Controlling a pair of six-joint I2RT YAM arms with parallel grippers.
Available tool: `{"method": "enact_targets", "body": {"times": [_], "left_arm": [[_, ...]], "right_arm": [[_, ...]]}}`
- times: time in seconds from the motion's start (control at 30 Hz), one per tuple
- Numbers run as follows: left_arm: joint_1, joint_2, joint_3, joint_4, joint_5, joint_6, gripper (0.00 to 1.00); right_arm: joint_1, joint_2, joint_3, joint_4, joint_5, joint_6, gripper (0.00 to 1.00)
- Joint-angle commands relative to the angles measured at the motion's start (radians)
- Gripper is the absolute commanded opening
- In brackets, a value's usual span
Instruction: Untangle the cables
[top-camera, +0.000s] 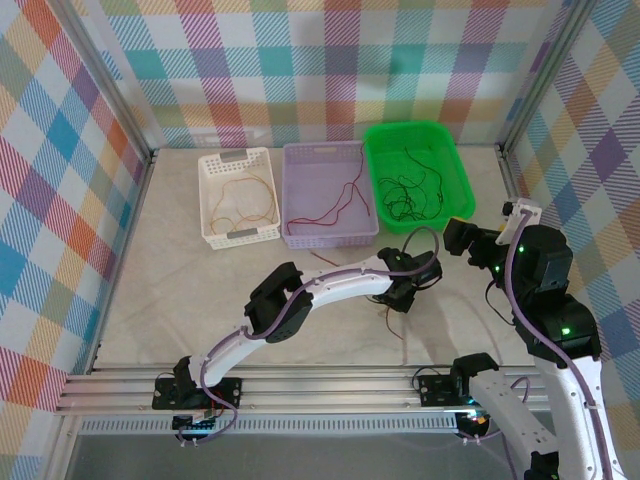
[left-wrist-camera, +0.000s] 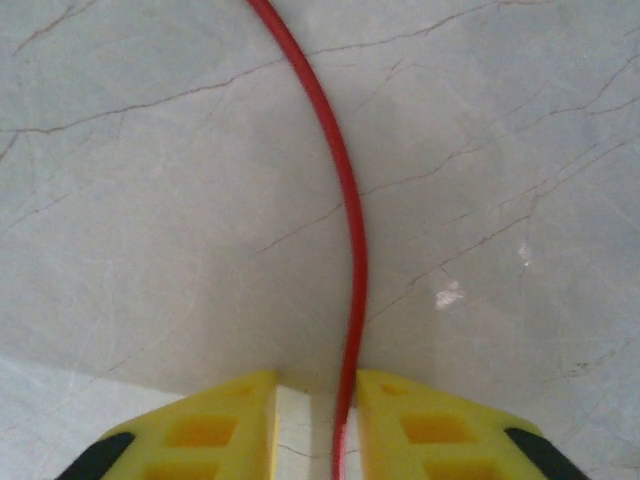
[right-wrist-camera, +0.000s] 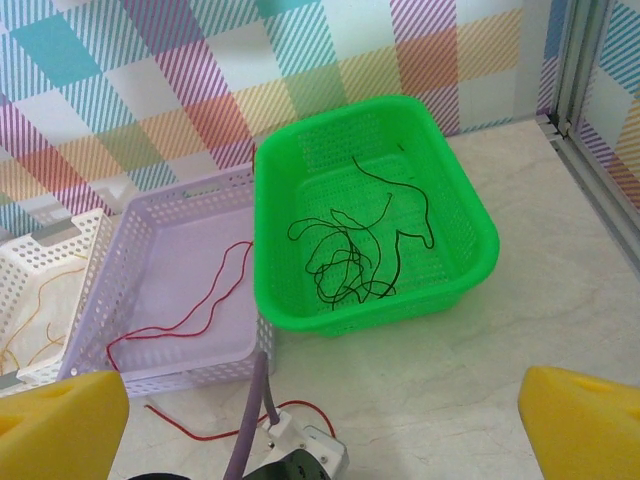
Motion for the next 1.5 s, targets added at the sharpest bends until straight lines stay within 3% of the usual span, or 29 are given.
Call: {"method": "enact_targets", "body": {"times": [0.0,0.2,1.1,1.47], "left_arm": [[-0.014,0.050,-0.044,0.031,0.072,-0.017,0.18],[-0.014,0.031,-0.065,0.039,0.077,-0.024,0.00],[-0.014,-0.467,-0.255,0.113,0.004,-0.043,0.00],[-0.011,-0.621,-0.148,0.035,-0.089,0.019,0.00]], "right_arm": [[-0.001,-0.012,0.024,-0.003,-0.009,0.022,1.00],[-0.001,-0.013,0.027,-0.009,-0.011,0.026,1.00],[-0.001,-0.051,-0.060,-0.038,-0.024,0.059,1.00],[-0.001,-0.087,-0.110,-0.060,-0.017,0.073,1.00]]}}
